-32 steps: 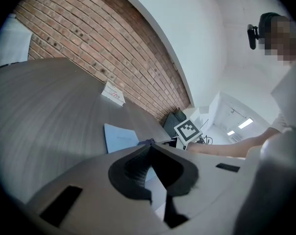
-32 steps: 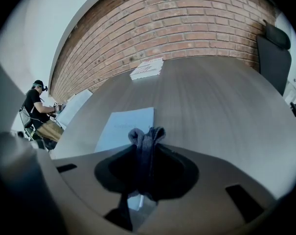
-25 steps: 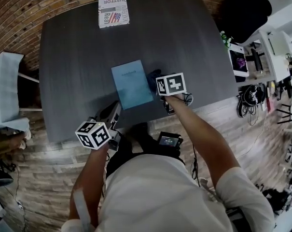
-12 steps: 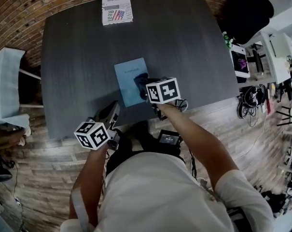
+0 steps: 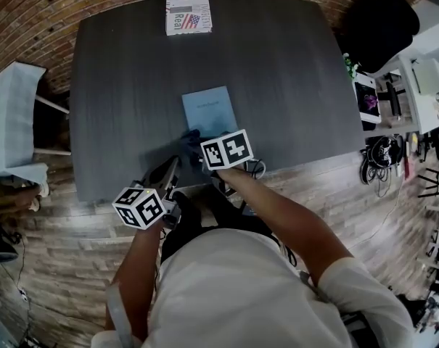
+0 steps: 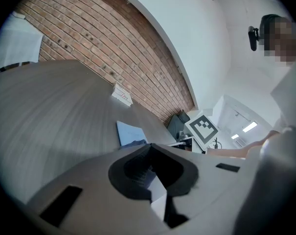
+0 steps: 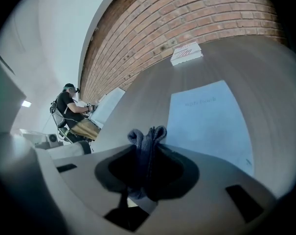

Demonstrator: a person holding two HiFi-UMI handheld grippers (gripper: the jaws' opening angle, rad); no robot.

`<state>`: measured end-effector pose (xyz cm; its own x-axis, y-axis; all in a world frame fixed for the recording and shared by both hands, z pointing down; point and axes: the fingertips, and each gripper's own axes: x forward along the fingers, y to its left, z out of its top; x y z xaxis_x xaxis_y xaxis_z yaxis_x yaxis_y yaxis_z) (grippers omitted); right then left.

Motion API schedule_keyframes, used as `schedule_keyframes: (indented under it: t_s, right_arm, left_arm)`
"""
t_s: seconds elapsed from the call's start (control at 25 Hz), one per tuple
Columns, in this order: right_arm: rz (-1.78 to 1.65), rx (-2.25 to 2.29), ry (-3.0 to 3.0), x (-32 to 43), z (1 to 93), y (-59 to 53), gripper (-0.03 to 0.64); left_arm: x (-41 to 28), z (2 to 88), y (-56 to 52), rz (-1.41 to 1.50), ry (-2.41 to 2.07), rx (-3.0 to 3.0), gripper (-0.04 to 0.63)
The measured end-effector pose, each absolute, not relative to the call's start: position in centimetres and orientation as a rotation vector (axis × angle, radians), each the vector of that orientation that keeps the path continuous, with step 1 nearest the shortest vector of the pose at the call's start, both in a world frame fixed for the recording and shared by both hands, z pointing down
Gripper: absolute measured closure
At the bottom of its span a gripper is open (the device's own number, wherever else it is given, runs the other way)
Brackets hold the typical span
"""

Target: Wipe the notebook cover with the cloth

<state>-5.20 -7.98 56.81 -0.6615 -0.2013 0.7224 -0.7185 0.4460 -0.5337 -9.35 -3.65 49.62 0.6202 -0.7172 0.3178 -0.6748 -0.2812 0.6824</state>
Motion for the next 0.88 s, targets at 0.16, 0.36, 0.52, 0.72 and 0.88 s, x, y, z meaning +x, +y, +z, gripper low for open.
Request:
schedule_keyframes:
  t_s: [0.16, 0.36, 0.52, 0.72, 0.88]
  right_arm:
    - [1.132, 0.764, -2.075, -4.5, 58.6, -7.3, 0.503]
    - [1.091, 0.788, -2.041, -2.2, 59.5, -7.3, 0.502]
    - [1.078, 0.814, -2.027, -0.6, 59.4, -7.4, 0.502]
    - [1.082, 0.813, -2.037, 0.1, 58.7, -8.0, 0.502]
    - [1.042, 0.789, -2.032, 0.9, 58.3, -8.9, 0.502]
  left_arm:
    - [-9.3, 49.5, -3.4, -0.062, -1.089, 2.014, 0.588]
    - [-8.7, 49.4, -3.5, -0.061, -1.07, 2.023, 0.588]
    - [-7.8, 49.4, -3.7, -0.057, -1.049, 2.034, 0.588]
    - [-6.9, 49.5, -4.1, -0.051, -1.032, 2.042, 0.588]
    - [-6.3, 49.5, -4.2, -0.049, -1.032, 2.045, 0.588]
